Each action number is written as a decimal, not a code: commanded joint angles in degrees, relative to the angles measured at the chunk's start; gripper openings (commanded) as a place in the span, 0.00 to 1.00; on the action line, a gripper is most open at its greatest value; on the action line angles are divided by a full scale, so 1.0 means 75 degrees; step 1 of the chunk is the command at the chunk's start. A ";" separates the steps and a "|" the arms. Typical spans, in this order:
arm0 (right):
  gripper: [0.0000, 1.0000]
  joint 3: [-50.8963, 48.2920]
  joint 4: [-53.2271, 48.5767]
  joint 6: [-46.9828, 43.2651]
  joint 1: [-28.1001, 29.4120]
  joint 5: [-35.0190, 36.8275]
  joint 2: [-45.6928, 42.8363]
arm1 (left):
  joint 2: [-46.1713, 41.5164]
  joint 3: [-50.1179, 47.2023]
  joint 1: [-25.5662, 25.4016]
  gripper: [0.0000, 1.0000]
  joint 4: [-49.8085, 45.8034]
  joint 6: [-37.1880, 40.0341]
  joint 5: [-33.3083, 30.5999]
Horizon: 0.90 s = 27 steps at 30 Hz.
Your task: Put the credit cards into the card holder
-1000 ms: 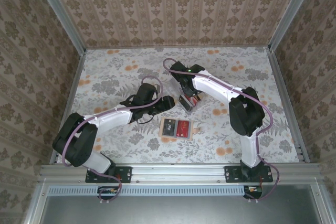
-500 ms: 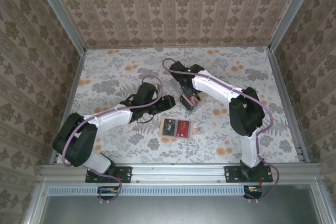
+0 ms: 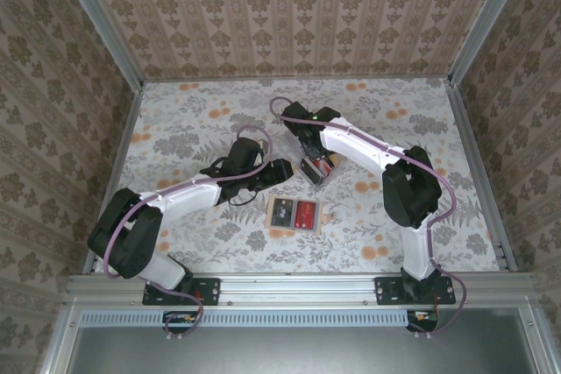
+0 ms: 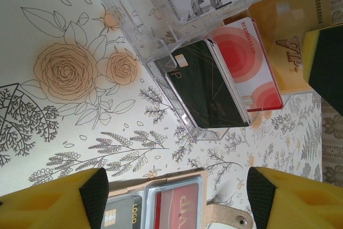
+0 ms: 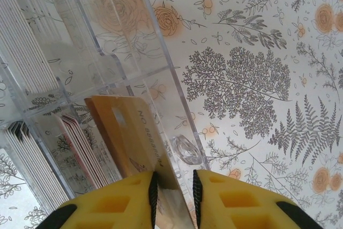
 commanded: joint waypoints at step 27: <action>0.11 0.0211 -0.1000 0.1238 0.0097 -0.0965 -0.0918 | -0.0052 -0.0019 0.0047 0.71 0.0186 -0.0204 0.0096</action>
